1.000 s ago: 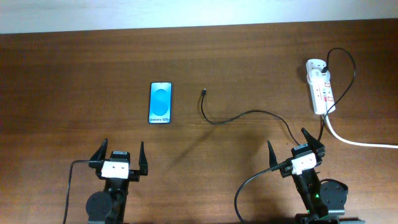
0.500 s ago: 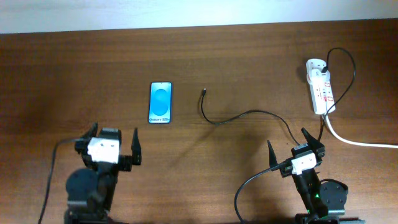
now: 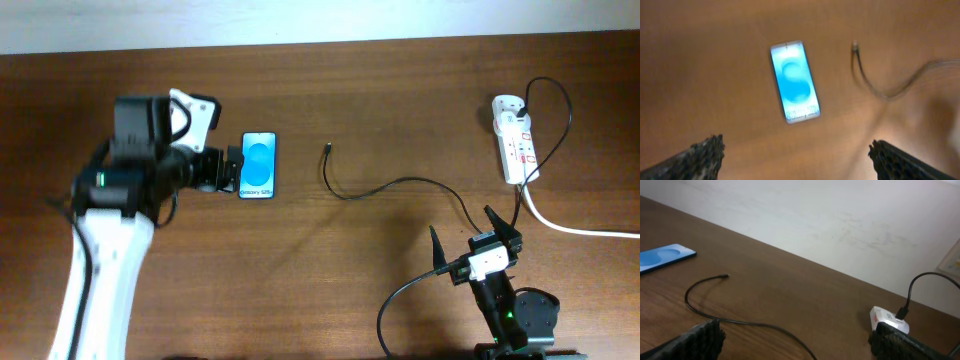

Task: Plug charger to phone and switch on socket
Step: 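Move the left gripper over the blue phone and grasp its top edge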

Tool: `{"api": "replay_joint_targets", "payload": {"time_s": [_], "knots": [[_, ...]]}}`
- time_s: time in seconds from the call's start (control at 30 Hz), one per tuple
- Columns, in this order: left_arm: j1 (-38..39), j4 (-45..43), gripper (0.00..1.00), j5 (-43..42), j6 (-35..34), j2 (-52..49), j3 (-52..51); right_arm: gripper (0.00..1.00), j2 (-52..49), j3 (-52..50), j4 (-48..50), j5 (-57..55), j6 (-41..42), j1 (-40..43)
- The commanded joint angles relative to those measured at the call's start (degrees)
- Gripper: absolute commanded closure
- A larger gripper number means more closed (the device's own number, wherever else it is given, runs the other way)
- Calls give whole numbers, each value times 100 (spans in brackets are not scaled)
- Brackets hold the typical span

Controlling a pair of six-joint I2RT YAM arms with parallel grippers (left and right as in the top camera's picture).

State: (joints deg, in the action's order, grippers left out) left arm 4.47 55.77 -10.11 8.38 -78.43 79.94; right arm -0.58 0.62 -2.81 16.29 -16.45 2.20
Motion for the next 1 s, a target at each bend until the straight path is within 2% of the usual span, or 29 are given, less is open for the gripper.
{"api": "replay_joint_targets", "payload": {"time_s": [0.0,0.1,0.17,0.23,0.27,0.43,0.5,0.53,0.6,0.7,0.97], "knots": [[-13,824,1,-111,70,-1036,903,2,39,-31,-7,-11,85,-42],[-13,841,1,-166,66,-1661,905,2,39,-31,-7,-11,85,-42],[-13,728,1,-511,68,-2068,905,2,39,-31,-7,-11,83,-42],[-11,321,1,-713,-44,-2334,905,2,39,-31,-7,-11,83,-42],[4,63,1,-695,-315,-2483,905,2,39,-31,-7,-11,85,-42],[522,-678,1,422,-1102,-3193,905,2,39,-31,-7,-11,85,-42],[704,-826,1,568,-1204,-3447,1001,2,39,-31,-7,-11,85,-42],[748,-791,1,566,-1272,-3582,1143,1,39,-31,-7,-11,85,-42],[848,-192,1,623,-1292,-4116,2083,2,39,-31,-7,-11,85,-42],[861,538,1,1108,-1290,-4642,2964,1,39,-31,-7,-11,83,-42],[861,603,1,990,-1314,-5403,2981,2,39,-31,-7,-11,83,-42]]}}
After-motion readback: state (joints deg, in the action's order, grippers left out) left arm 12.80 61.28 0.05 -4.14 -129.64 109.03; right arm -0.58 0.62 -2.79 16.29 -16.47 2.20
